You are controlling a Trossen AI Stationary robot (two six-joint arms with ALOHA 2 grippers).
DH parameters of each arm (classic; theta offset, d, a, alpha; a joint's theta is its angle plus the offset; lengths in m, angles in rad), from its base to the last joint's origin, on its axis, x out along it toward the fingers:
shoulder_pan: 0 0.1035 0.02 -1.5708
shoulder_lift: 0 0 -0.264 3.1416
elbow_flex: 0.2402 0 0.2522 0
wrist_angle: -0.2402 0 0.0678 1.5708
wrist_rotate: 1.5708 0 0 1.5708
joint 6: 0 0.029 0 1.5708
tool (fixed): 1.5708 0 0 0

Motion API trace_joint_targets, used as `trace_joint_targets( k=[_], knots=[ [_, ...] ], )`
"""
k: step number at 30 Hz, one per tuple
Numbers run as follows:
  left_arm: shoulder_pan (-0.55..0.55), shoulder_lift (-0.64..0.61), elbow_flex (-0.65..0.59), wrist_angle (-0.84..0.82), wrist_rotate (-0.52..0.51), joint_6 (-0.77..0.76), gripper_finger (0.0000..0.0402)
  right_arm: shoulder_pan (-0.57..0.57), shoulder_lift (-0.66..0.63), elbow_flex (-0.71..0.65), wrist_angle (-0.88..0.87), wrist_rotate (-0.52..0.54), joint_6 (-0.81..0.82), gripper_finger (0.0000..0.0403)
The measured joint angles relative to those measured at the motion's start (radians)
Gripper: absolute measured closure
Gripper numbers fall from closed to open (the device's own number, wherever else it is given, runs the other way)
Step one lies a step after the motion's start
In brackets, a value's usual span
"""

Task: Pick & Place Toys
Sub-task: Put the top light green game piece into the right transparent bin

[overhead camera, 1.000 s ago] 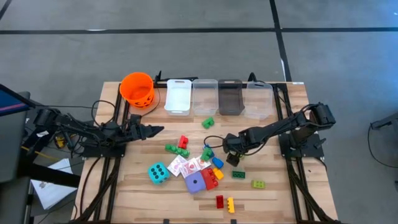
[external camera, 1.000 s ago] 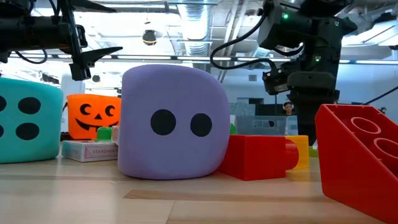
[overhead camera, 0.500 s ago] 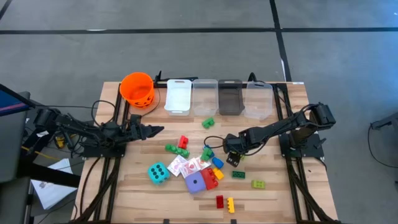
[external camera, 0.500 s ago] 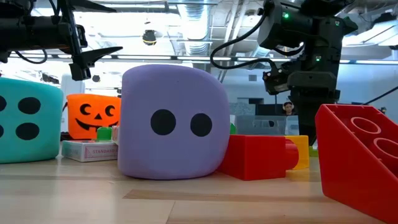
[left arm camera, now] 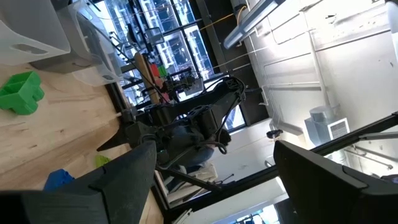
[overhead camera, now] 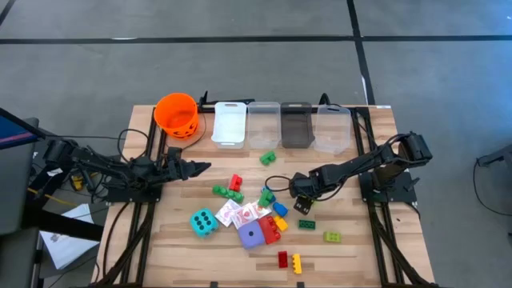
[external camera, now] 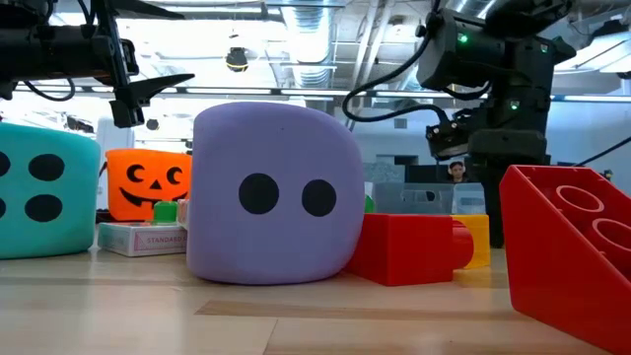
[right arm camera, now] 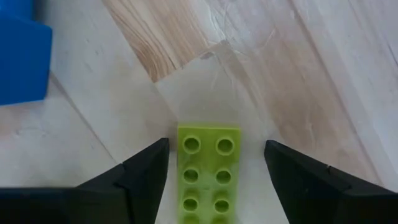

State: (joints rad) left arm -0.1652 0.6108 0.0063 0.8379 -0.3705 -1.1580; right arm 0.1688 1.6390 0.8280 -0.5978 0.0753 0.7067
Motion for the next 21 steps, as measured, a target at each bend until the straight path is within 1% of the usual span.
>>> trace_joint_targets(
  k=[4, 7, 9, 14, 17, 19, 21],
  knots=[
    [0.000, 0.000, 0.000, 0.000, -0.003, 0.000, 0.0082, 0.000, 0.000, 0.000, -0.003, 0.001, 0.000, 0.0150],
    [0.000, 0.000, 0.000, 0.000, -0.005, 0.000, 0.0082, 0.000, 0.000, 0.000, -0.006, 0.002, 0.000, 0.0174],
    [0.000, 0.000, 0.000, 0.000, -0.005, 0.000, 0.0082, -0.001, 0.000, -0.001, -0.007, 0.002, 0.001, 0.0199],
    [0.000, 0.000, 0.000, 0.000, -0.004, 0.000, 0.0082, 0.000, -0.001, 0.000, -0.008, -0.001, 0.004, 0.0279],
    [0.000, 0.000, 0.000, 0.000, -0.004, 0.000, 0.0082, -0.003, 0.000, 0.007, -0.019, -0.025, 0.003, 0.0282],
    [0.000, 0.000, 0.000, 0.000, -0.004, 0.000, 0.0082, -0.003, 0.003, 0.027, -0.057, -0.050, 0.003, 0.0282],
    [0.000, 0.000, 0.000, 0.000, -0.004, 0.000, 0.0082, -0.001, 0.003, 0.057, -0.087, -0.053, 0.002, 0.0282]
  ],
)
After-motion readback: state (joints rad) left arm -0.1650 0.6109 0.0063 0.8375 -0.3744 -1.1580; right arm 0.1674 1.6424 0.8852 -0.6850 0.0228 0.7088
